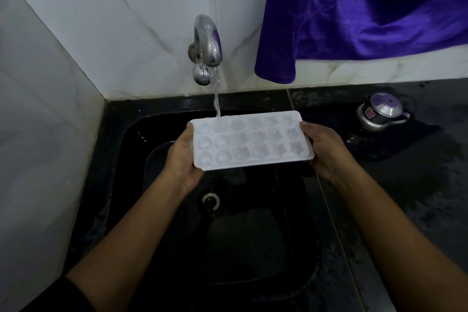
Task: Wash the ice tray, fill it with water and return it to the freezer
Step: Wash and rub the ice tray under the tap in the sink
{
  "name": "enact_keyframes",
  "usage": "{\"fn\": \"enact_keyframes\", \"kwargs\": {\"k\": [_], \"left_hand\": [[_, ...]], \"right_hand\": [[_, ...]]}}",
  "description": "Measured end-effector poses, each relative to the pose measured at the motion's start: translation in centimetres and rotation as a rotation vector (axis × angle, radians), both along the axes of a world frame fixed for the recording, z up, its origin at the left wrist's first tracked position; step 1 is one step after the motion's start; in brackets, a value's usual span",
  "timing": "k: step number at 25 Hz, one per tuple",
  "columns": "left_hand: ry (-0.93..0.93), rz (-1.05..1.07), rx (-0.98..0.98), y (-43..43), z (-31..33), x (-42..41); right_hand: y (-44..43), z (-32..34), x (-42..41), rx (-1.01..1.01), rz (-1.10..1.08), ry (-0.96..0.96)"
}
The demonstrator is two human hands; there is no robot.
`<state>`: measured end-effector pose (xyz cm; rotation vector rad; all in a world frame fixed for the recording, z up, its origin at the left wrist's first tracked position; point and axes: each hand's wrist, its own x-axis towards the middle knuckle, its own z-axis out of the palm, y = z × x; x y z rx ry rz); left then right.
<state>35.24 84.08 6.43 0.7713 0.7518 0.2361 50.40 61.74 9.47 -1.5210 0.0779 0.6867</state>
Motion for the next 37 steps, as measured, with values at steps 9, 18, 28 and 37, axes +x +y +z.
{"fn": "enact_keyframes", "kwargs": {"k": [9,18,28,37], "left_hand": [[0.008,-0.038,-0.008,-1.0,0.0,2.8],[0.003,0.020,0.023,2.3,-0.1,1.0],[0.019,0.124,0.070,5.5,-0.3,-3.8],[0.048,0.229,0.070,9.2,-1.2,-7.8]], "right_hand": [[-1.1,0.1,1.9,-0.026,-0.067,0.009],[3.0,0.2,1.1,-0.016,0.021,0.038],[8.3,-0.2,-0.8,-0.038,0.153,0.009],[13.5,-1.4,-2.9,-0.057,0.208,0.062]]}}
